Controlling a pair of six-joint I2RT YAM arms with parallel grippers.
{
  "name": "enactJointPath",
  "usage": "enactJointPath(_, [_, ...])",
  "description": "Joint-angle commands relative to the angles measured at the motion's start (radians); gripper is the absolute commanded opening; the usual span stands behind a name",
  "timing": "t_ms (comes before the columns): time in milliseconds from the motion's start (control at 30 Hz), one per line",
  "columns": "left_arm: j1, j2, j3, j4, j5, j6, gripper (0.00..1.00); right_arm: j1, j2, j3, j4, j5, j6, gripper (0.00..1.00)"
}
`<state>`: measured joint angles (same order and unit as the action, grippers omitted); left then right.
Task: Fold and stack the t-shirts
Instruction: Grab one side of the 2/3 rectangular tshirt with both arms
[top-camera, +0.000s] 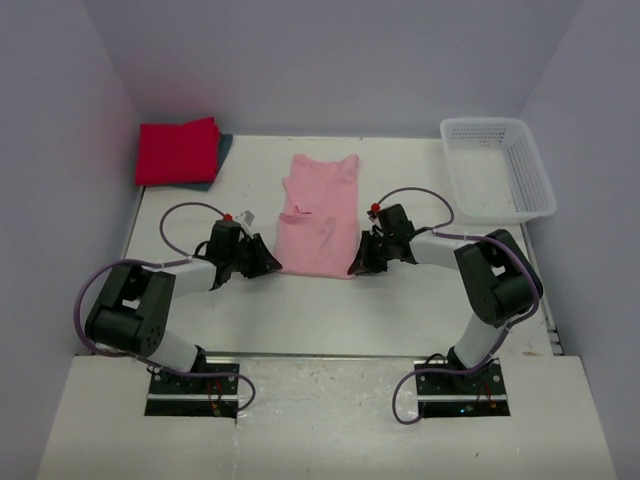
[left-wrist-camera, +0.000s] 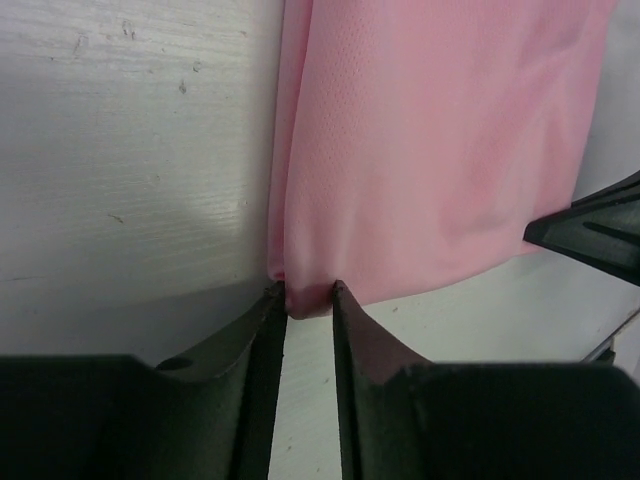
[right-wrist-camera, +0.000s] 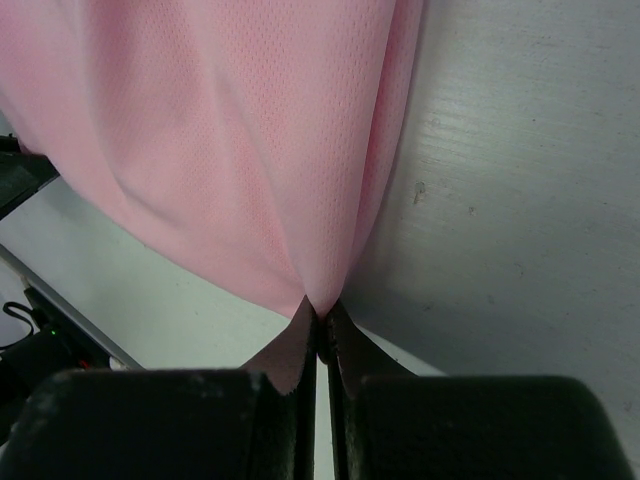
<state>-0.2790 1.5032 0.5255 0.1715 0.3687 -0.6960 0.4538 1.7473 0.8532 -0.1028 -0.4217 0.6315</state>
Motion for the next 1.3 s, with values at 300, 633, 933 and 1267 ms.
enactJointPath(300, [0.015,0.028,-0.044,-0.020,-0.033,0.043,0.00,0.020,0.008,0.009,-0.057,0.090,-0.039,0.00])
enactJointPath(633, [-0.121,-0.404,-0.139,-0.193,-0.077,-0.060,0.00,0.120,-0.183,-0.037,-0.166,0.230,-0.046,0.00])
enactJointPath(933, [-0.361,-0.746,-0.212,-0.377,-0.197,-0.238,0.00,0.224,-0.400,-0.200,-0.182,0.290,0.007,0.00])
enactJointPath(1267, [-0.450,-0.975,-0.210,-0.566,-0.277,-0.315,0.00,0.355,-0.710,-0.240,-0.353,0.366,0.092,0.00])
